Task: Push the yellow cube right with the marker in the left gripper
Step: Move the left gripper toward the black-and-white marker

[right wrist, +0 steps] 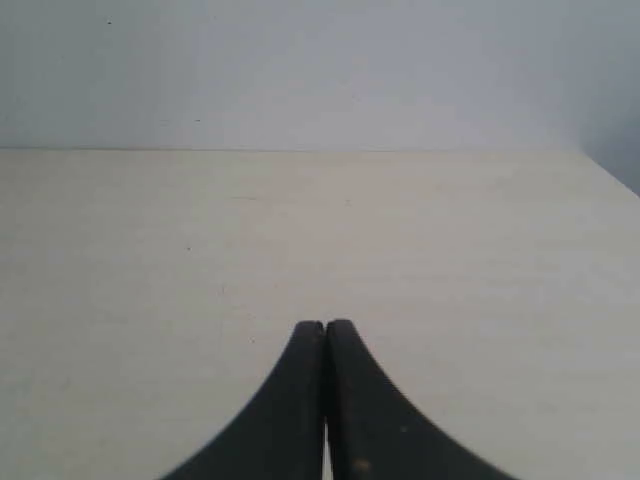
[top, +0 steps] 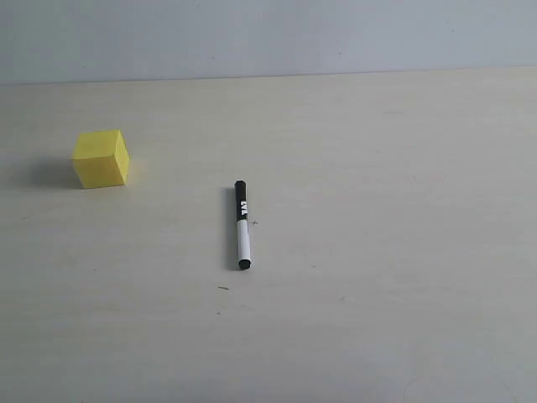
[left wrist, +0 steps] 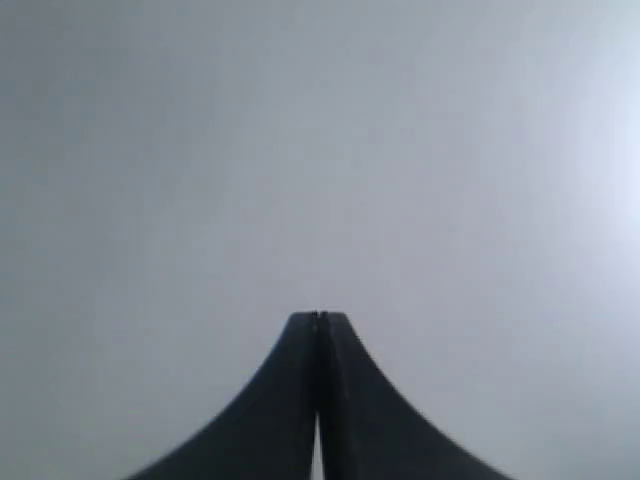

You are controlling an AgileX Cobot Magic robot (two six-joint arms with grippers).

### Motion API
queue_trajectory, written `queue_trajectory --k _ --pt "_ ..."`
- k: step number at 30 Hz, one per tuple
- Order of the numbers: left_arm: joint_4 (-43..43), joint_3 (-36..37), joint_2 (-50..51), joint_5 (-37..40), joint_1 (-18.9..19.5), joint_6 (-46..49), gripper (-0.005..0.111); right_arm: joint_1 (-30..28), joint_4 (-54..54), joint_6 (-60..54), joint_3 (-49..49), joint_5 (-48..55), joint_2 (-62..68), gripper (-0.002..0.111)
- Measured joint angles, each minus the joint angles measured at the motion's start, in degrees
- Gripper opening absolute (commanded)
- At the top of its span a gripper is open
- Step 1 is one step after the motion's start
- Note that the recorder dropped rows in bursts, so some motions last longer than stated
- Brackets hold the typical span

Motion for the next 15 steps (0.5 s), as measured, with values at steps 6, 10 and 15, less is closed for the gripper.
queue_trajectory --k 6,10,15 --pt "-8.83 -2.68 0.77 -17.27 0.00 0.40 0.002 0.00 0.00 0.00 0.00 0.00 0.00 0.000" --pt "-23.61 -12.29 8.53 -11.84 0.00 10.08 0.002 0.00 0.00 0.00 0.00 0.00 0.00 0.000" --pt "-38.23 -23.81 28.52 2.78 0.00 22.91 0.002 0.00 0.00 0.00 0.00 0.00 0.00 0.000"
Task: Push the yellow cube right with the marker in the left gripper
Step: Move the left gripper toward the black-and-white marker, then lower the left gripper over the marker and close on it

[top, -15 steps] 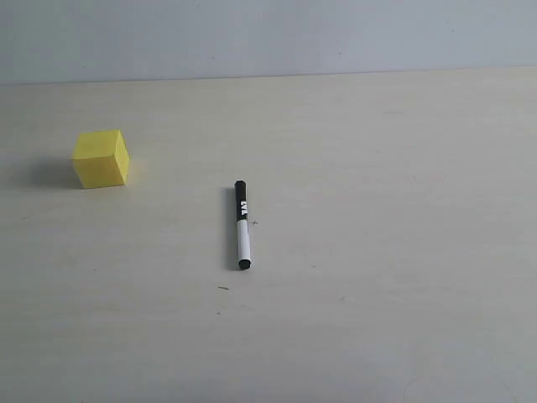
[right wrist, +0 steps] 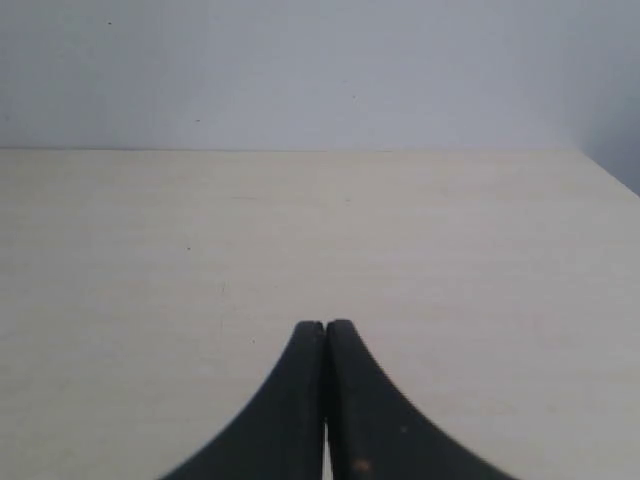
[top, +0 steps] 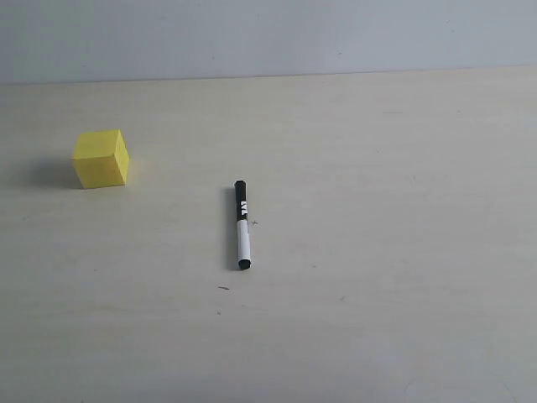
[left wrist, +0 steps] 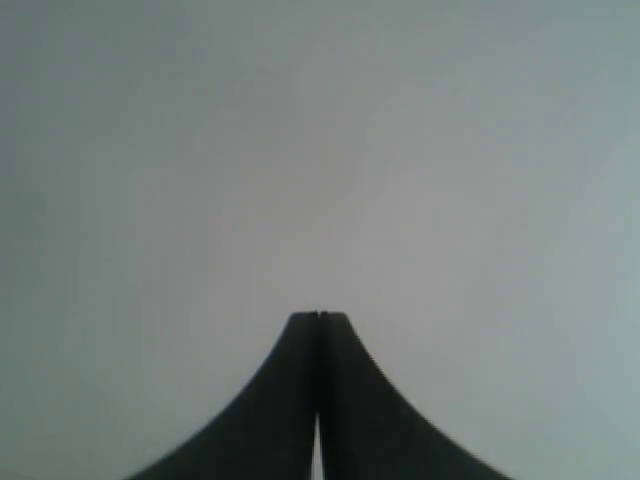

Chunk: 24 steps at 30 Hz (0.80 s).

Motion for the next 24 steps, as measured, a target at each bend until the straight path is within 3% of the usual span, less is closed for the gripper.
queue_trajectory --k 9,13,18,24 --pt "4.49 -23.91 41.68 45.15 0.00 2.78 0.002 0.00 0.00 0.00 0.00 0.00 0.00 0.000" --pt "5.19 -32.85 55.05 60.44 -0.40 2.78 0.002 0.00 0.00 0.00 0.00 0.00 0.00 0.000" --pt "8.76 -39.86 66.13 68.84 -5.39 1.78 0.002 0.00 0.00 0.00 0.00 0.00 0.00 0.000" --pt "24.95 -45.25 72.53 71.23 -15.43 -16.78 0.002 0.00 0.00 0.00 0.00 0.00 0.00 0.000"
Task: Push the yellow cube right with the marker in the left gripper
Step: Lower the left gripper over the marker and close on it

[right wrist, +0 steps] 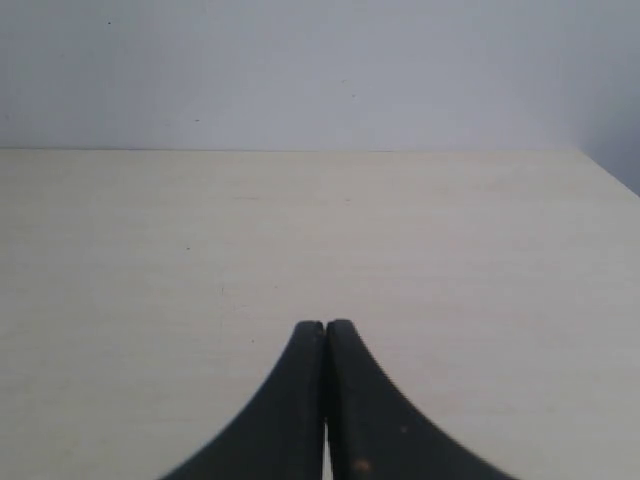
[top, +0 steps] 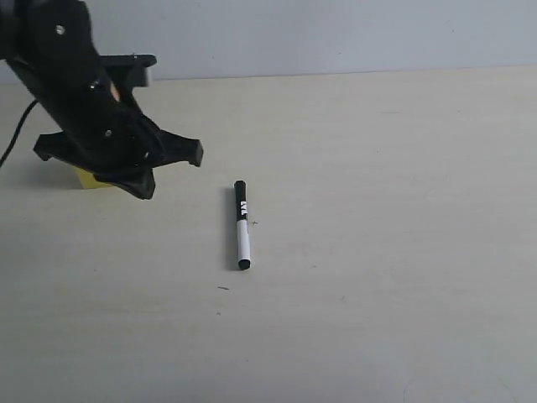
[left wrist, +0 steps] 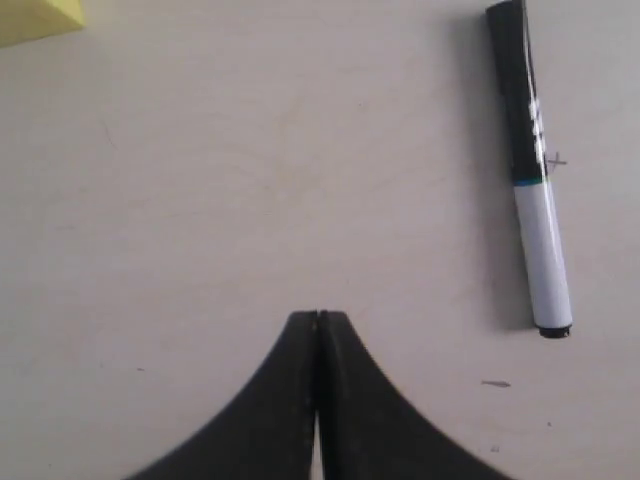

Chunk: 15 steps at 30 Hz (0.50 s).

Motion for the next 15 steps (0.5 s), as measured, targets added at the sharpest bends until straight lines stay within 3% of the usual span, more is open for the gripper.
queue_trajectory --k 8,11,15 --pt "5.55 -7.31 6.06 3.33 -11.46 -9.17 0.006 0.00 0.00 0.00 0.00 0.00 0.00 0.000" --pt "5.16 -9.86 8.35 3.33 -13.50 -10.43 0.016 0.00 0.00 0.00 0.00 0.00 0.00 0.000" --pt "4.93 -11.54 10.53 3.33 -14.21 -12.31 0.040 0.00 0.00 0.00 0.00 0.00 0.00 0.000"
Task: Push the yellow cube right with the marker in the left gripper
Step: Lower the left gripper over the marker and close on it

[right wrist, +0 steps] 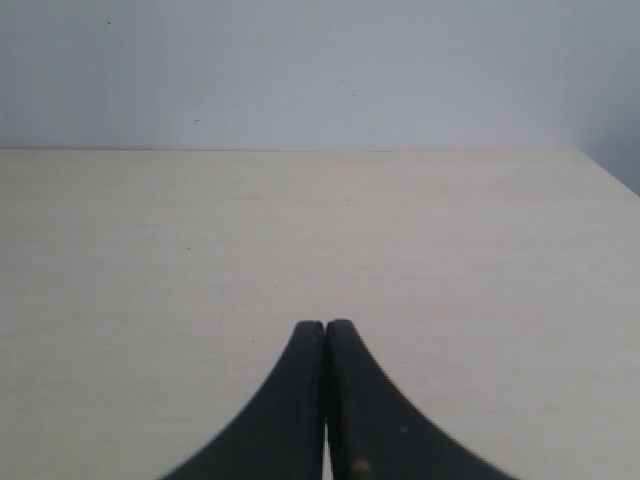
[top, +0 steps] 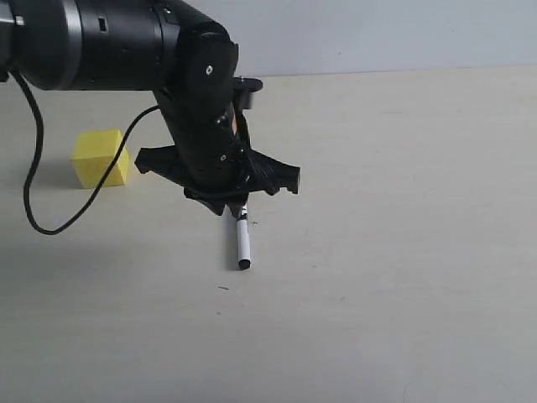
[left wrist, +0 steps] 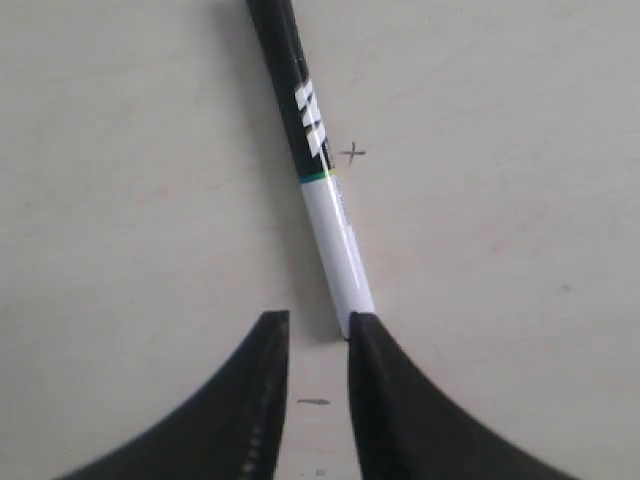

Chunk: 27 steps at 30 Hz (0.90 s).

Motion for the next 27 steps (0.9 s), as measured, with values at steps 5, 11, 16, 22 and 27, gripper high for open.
queue_trajectory --k 5,11,16,22,27 --pt "0.00 -0.33 3.21 0.00 0.00 -2.91 0.060 0.00 0.00 0.00 0.00 0.00 0.00 0.000" --pt "-0.38 -0.58 6.19 -0.67 0.00 -4.04 0.060 0.00 0.00 0.00 0.00 0.00 0.00 0.000" --pt "-1.04 -2.46 7.84 -0.89 0.00 -4.13 0.060 0.00 0.00 0.00 0.00 0.00 0.00 0.000" --pt "-1.63 -6.52 10.54 0.32 0.00 -4.13 0.060 0.00 0.00 0.00 0.00 0.00 0.00 0.000" --pt "-1.89 -7.84 11.98 1.59 0.00 -3.92 0.060 0.00 0.00 0.00 0.00 0.00 0.00 0.000"
